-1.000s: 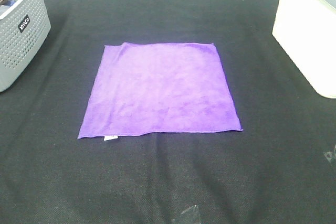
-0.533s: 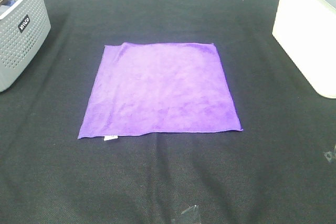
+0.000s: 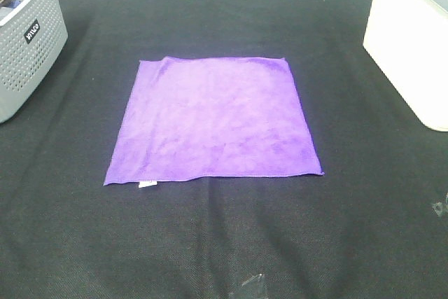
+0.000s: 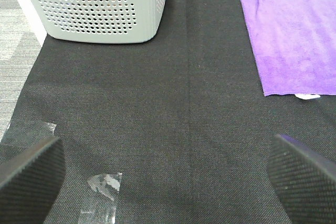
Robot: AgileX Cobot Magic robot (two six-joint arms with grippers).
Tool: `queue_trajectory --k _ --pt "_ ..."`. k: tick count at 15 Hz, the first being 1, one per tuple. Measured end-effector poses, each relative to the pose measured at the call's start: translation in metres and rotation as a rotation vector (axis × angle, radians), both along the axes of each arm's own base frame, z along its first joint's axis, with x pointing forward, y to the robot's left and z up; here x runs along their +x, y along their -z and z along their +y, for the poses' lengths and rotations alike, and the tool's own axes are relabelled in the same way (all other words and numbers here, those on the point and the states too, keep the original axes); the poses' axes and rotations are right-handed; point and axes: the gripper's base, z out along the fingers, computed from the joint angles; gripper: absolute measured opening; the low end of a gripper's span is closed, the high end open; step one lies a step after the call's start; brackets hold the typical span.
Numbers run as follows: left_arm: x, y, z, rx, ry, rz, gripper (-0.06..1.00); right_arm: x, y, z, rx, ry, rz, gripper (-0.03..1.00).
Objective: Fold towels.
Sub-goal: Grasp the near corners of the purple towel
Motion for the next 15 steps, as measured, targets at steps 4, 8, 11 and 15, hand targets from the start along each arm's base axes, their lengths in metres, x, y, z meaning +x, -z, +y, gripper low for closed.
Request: queue_trajectory --k 4,8,11,15 --pt "0.0 0.0 0.0 0.0 0.0 0.0 0.99 0.0 0.0 0.0 0.0 0.0 0.0 0.93" --pt "0.0 0.0 0.0 0.0 0.0 0.0 0.99 0.0 0.0 0.0 0.0 0.0 0.0 0.93" --pt "0.0 0.0 0.0 0.0 0.0 0.0 0.99 0.0 0.0 0.0 0.0 0.0 0.0 0.93" --pt "0.0 0.0 0.0 0.0 0.0 0.0 0.99 0.0 0.0 0.0 0.0 0.0 0.0 0.93"
